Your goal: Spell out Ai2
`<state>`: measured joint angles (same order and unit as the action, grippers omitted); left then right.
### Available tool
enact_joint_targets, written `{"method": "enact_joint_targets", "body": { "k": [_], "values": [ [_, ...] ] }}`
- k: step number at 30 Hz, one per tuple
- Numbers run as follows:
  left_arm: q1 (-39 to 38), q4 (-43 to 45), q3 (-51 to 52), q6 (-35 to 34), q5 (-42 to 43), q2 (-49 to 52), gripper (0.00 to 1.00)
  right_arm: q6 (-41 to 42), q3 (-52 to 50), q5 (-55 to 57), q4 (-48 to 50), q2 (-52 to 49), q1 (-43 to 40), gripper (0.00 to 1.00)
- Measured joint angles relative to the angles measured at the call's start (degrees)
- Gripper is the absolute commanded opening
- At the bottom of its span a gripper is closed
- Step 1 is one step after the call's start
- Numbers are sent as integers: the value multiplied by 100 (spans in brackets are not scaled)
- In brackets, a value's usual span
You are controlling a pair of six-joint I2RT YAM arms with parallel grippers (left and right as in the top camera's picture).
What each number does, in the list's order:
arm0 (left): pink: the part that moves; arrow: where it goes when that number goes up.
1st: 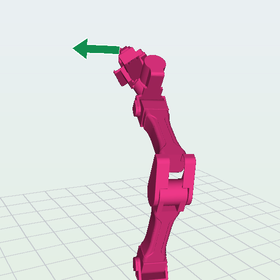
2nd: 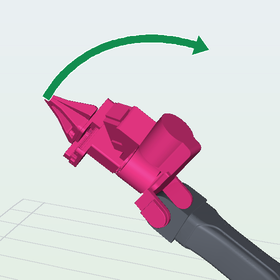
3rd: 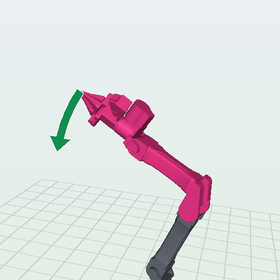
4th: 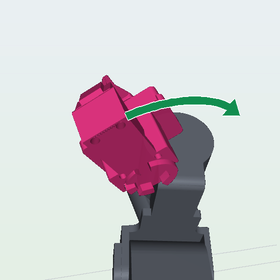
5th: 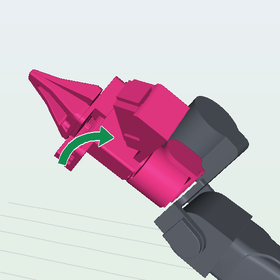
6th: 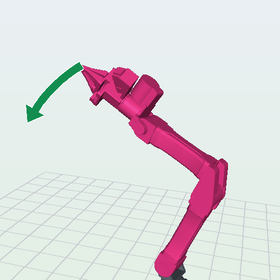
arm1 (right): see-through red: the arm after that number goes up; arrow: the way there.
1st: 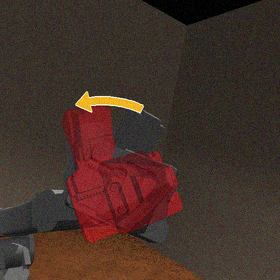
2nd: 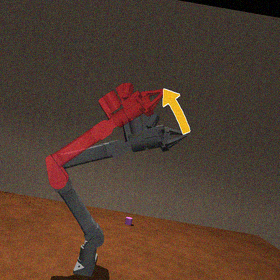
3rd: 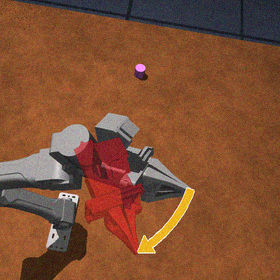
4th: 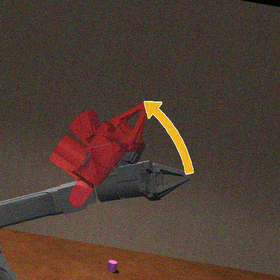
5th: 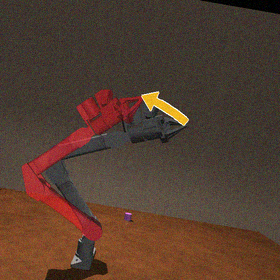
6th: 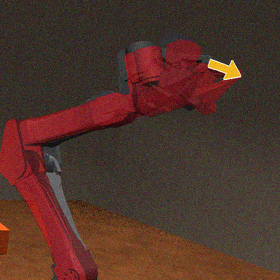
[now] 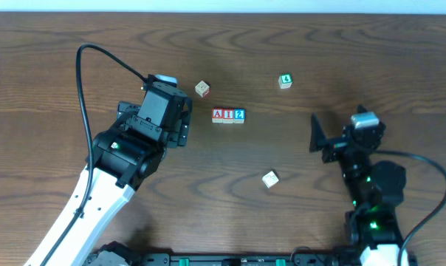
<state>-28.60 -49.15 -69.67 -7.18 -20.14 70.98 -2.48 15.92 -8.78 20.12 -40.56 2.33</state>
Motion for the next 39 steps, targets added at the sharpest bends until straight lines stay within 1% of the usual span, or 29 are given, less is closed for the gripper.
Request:
{"method": "enact_joint_targets", "body": {
  "k": [6,9,12,19,25,28,33,39],
  "values": [
    [0,-2,0,0,0,0,96,-31,-511,-219,474,844,-24,99],
    [0,0,0,0,0,0,95,-31,-870,-214,903,1191,-79,99],
    [0,0,0,0,0,0,95,-2,-1182,-212,1143,1394,-195,99],
    [0,0,0,0,0,0,95,140,-1399,-153,1423,1552,-269,99],
    [0,0,0,0,0,0,95,184,-1545,-83,1351,1602,-326,99],
    [0,0,0,0,0,0,96,186,-1547,-61,1178,1869,-326,99],
    [0,-2,0,0,0,0,96,188,-1550,-61,549,2463,-326,99],
    [0,2,0,0,0,0,96,188,-1550,-59,44,2852,-328,99]
  ]
}}
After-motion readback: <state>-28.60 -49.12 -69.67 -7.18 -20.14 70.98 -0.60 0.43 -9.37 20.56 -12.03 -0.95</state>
